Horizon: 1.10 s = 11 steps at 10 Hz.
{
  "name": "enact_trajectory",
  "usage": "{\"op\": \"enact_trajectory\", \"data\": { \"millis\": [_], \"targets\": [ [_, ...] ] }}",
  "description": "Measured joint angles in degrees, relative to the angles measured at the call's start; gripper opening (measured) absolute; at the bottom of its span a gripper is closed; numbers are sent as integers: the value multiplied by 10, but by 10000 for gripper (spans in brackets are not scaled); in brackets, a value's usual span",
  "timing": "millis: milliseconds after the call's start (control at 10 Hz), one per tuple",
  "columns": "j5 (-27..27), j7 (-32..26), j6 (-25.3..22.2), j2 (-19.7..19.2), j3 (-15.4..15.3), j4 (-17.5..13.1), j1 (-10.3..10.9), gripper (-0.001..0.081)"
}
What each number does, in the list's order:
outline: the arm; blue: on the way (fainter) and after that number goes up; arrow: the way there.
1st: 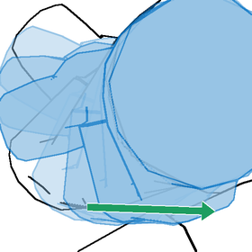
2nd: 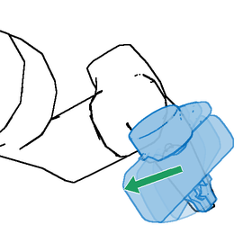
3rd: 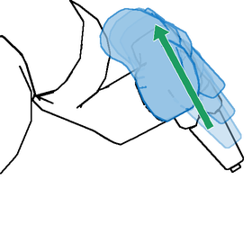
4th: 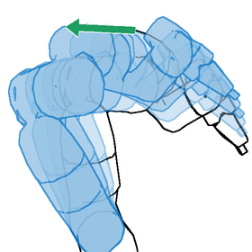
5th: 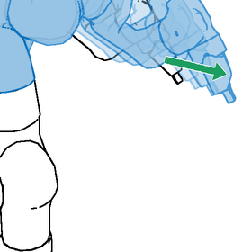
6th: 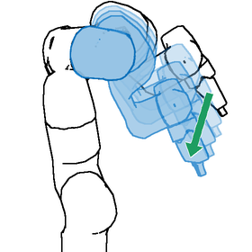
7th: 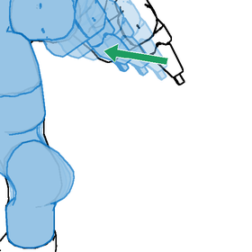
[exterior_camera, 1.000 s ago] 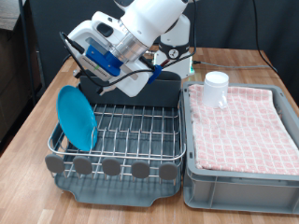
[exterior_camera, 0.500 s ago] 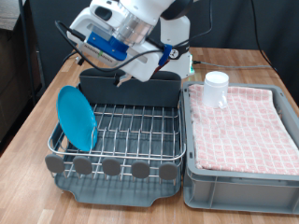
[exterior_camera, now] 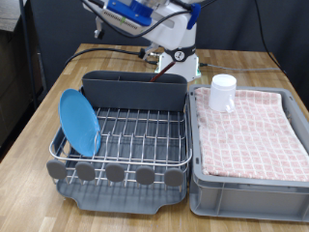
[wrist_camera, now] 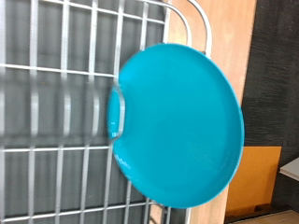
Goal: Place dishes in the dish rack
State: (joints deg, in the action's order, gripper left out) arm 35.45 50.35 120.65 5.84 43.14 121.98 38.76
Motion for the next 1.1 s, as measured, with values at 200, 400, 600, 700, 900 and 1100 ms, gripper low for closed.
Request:
{"op": "enact_trajectory", "data": {
  "millis": [200,400,600,700,900,1100],
  "targets": [
    [-28,-2,-43,13,-23,-20,13,802],
    [-56,14,-91,27,-51,-32,25,802],
    [-73,47,-121,41,-72,-31,32,802],
    [-71,45,-120,40,-71,-31,31,802],
    [-105,45,-133,39,-72,-31,32,802],
    [-150,46,-142,41,-81,-26,37,802]
  ]
}}
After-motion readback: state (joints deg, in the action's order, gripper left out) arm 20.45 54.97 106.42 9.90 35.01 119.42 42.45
